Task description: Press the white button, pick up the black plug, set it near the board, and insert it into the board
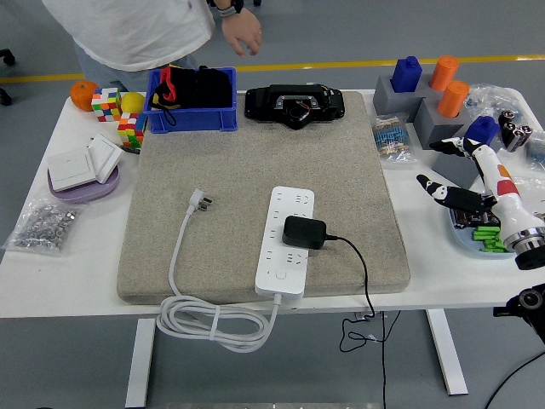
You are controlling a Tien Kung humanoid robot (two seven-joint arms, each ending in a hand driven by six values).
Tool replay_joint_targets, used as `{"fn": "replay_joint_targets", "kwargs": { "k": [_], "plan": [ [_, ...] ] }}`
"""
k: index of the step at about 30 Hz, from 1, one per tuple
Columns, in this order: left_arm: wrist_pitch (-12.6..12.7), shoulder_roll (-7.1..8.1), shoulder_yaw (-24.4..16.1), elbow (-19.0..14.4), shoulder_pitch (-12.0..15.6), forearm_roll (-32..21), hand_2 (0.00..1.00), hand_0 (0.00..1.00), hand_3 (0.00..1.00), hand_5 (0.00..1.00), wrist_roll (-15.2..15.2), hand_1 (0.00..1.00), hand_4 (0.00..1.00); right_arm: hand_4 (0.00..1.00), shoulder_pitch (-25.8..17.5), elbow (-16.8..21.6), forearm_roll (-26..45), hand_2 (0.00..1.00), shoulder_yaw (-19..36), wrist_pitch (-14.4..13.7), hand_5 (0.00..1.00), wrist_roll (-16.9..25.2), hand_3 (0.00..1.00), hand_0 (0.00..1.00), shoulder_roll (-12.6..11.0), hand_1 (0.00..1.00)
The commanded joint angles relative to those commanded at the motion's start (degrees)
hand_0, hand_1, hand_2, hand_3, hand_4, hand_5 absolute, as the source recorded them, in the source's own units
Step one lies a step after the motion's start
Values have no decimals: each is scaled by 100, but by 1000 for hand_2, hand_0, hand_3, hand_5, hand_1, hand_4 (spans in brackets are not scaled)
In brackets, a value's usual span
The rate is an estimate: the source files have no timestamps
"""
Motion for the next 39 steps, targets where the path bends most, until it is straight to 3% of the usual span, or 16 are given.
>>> {"fn": "replay_joint_targets", "kwargs": {
  "k": [1, 6, 7, 12, 13, 18, 19, 30, 39],
  "plan": [
    [0, -1, 8, 0, 0, -9, 664, 772, 731, 535, -4, 710, 651, 900, -47, 11, -4, 715, 85, 3, 292, -7, 711, 850, 20, 762],
    [-9, -18, 50, 0, -5, -31, 664, 772, 731, 535, -10, 710, 651, 900, -217, 63, -58, 715, 462, 69, 292, -146, 711, 850, 130, 762],
    [-13, -20, 64, 0, -7, -34, 664, 773, 731, 534, -9, 710, 650, 962, -245, 71, -75, 782, 541, 100, 376, -197, 792, 880, 156, 808],
    [-17, -15, 66, 0, -2, -4, 664, 773, 731, 534, -9, 710, 650, 962, -362, 93, -102, 782, 797, 192, 376, -301, 792, 880, 226, 808],
    [-15, -12, 61, 0, 4, 5, 664, 773, 731, 533, -10, 710, 650, 998, -390, 101, -88, 865, 839, 192, 657, -296, 876, 911, 238, 872],
    [-14, -10, 20, 0, 49, 81, 664, 773, 731, 533, 8, 710, 650, 998, -485, 132, -27, 865, 955, 162, 657, -222, 876, 911, 286, 872],
    [-14, -10, 14, 0, 52, 92, 664, 774, 732, 534, 9, 710, 650, 998, -500, 139, -16, 882, 973, 155, 786, -207, 897, 926, 293, 879],
    [-17, -30, 38, 0, 12, 55, 664, 774, 731, 534, -34, 710, 650, 998, -676, 237, 132, 878, 1243, -5, 826, 282, 899, 926, 405, 881],
    [49, -73, -251, 0, 30, 55, 667, 774, 732, 537, -90, 710, 649, 998, -763, 401, 87, 880, 1350, 10, 862, 289, 899, 929, 520, 885]
  ]
}}
